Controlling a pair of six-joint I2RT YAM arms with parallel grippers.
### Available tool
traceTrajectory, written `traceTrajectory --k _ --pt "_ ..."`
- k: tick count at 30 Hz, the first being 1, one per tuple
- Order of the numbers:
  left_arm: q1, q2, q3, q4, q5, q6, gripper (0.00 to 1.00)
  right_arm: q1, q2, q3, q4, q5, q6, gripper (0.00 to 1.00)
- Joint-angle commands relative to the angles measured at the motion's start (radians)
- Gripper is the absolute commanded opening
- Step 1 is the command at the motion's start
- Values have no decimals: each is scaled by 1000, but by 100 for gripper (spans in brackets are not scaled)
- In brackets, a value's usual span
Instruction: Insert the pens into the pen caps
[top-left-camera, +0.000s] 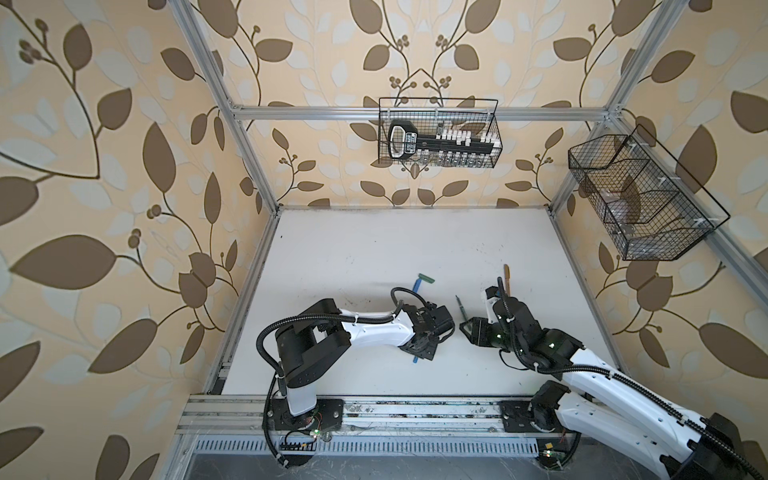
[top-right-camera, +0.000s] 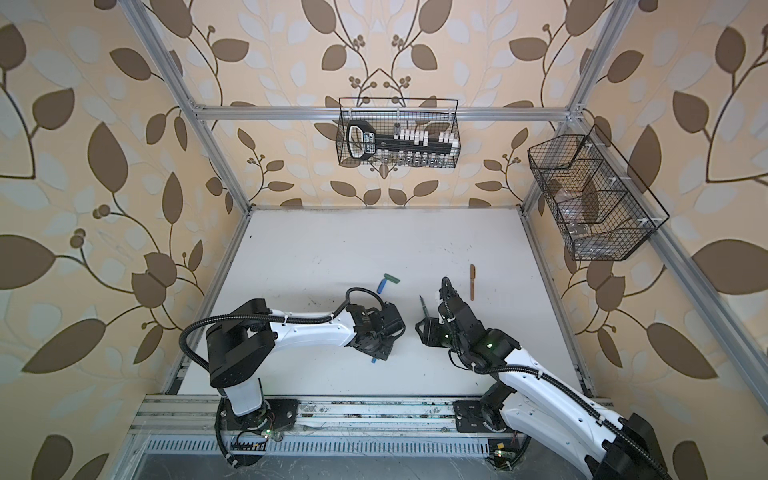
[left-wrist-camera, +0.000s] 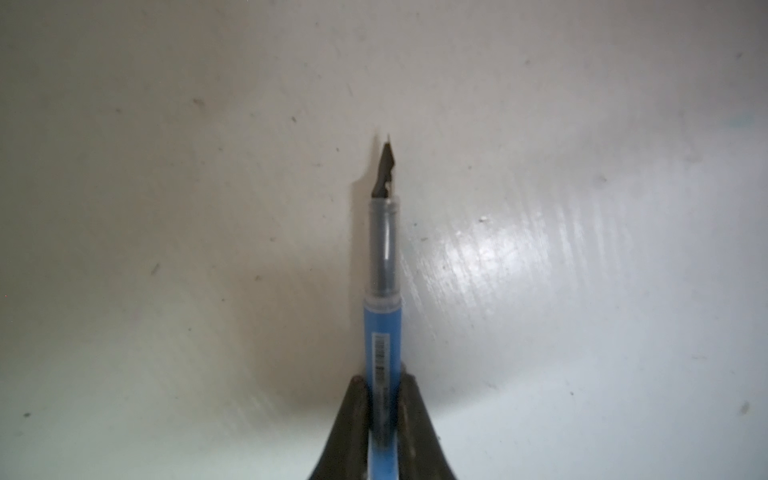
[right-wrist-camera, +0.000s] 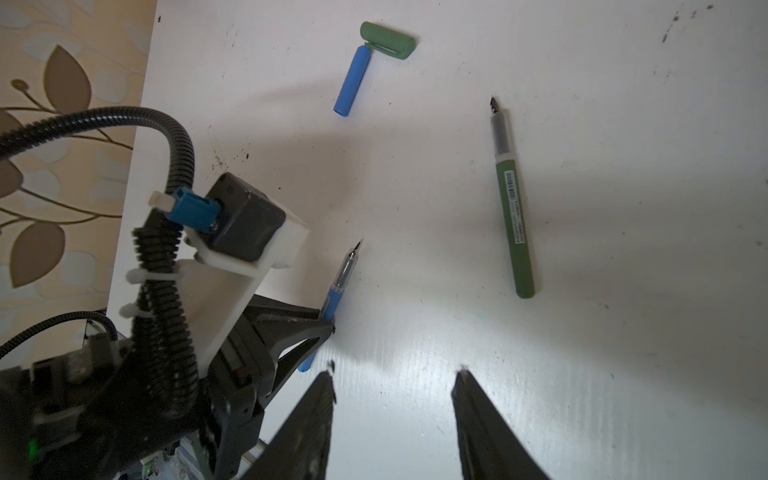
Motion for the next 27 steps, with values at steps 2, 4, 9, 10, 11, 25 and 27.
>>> traceTrajectory --k 2,4,9,10,11,25,27 --pt "-7 -61 2 14 -31 20 14 2 60 -10 112 -56 39 48" --pt "-7 -74 4 26 -26 29 14 9 99 -9 161 -64 50 48" --pt "-6 -97 36 -1 -38 51 14 20 186 -6 279 -90 74 48" --pt "-6 -101 39 -6 -41 53 14 21 202 -4 296 -97 76 48" --pt "-4 -107 42 -9 -40 56 14 22 220 0 312 -101 77 48" --pt "-3 -156 63 -27 -46 52 14 29 390 13 499 -169 117 49" --pt "-3 -165 64 -31 -56 54 14 29 415 16 522 -180 126 49"
